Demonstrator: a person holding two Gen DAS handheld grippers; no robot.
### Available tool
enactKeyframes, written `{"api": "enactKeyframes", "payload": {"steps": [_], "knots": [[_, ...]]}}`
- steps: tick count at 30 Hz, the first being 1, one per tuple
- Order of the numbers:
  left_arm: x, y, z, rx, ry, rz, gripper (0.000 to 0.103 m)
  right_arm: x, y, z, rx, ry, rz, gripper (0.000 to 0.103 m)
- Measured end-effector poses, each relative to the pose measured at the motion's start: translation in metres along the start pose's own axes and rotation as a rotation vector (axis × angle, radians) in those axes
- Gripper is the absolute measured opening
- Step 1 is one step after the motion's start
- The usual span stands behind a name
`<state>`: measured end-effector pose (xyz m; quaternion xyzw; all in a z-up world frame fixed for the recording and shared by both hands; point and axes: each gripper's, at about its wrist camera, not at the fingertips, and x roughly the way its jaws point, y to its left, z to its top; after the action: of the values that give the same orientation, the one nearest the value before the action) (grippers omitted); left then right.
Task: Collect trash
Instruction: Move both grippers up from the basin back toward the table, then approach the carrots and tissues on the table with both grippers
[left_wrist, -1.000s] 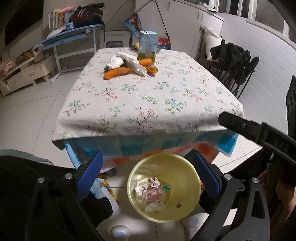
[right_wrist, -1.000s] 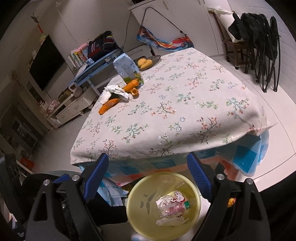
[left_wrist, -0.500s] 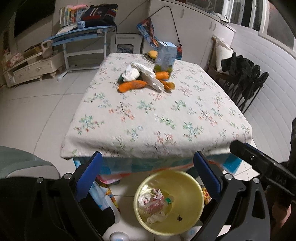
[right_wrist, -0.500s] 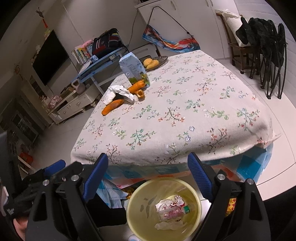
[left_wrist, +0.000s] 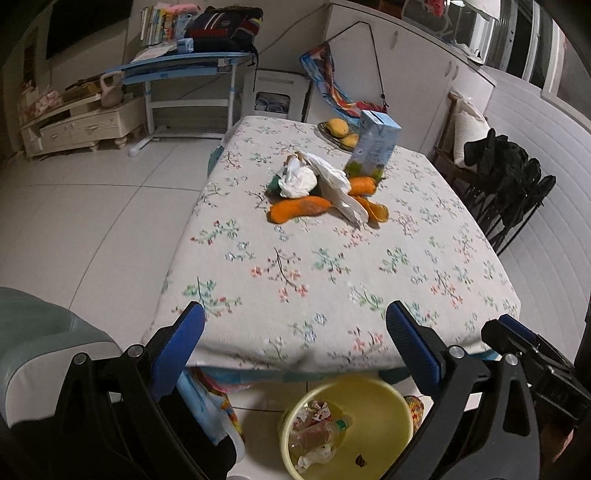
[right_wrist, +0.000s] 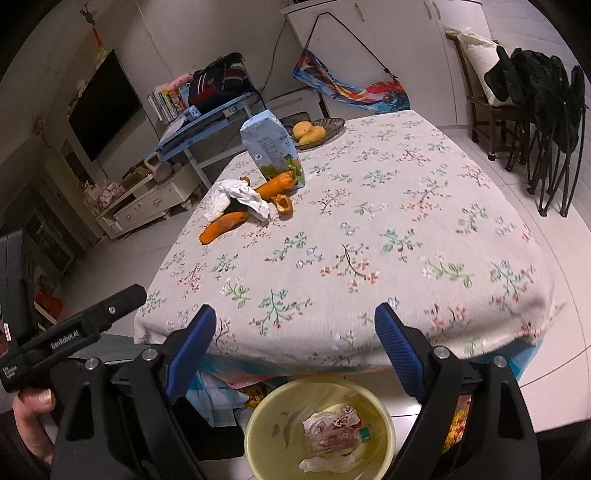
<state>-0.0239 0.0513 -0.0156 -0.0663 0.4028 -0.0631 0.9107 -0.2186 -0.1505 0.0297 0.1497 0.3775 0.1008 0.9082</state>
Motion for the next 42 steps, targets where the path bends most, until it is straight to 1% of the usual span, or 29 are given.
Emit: {"api": "enactKeyframes", "payload": {"steps": [8, 17, 24, 27, 30, 33, 37, 42], "knots": [[0.021, -0.001, 0.024, 0.007, -0.001, 0.004, 0.095, 0.023, 0.005, 0.023, -0.053, 0.031, 0.002, 0.084], [0.062, 0.001, 0.052, -0.031, 0.027, 0.006, 0.095, 0.065, 0.001, 0.066, -0.087, 0.044, -0.024, 0.084], [0.091, -0.001, 0.073, -0.032, 0.043, 0.007, 0.095, 0.094, 0.004, 0.085, -0.124, 0.073, -0.013, 0.073], [0.099, 0.001, 0.078, -0.035, 0.051, 0.008, 0.095, 0.104, 0.007, 0.089, -0.139, 0.087, -0.006, 0.07], [0.108, 0.003, 0.081, -0.042, 0.067, 0.017, 0.095, 0.113, 0.01, 0.091, -0.145, 0.098, -0.001, 0.07], [0.116, 0.006, 0.082, -0.048, 0.08, 0.021, 0.092, 0.118, 0.012, 0.092, -0.153, 0.104, -0.002, 0.069], [0.122, 0.005, 0.084, -0.041, 0.087, 0.011, 0.086, 0.124, 0.014, 0.093, -0.159, 0.116, -0.004, 0.067], [0.131, 0.005, 0.086, -0.037, 0.103, 0.004, 0.081, 0.131, 0.014, 0.094, -0.156, 0.128, -0.002, 0.059]]}}
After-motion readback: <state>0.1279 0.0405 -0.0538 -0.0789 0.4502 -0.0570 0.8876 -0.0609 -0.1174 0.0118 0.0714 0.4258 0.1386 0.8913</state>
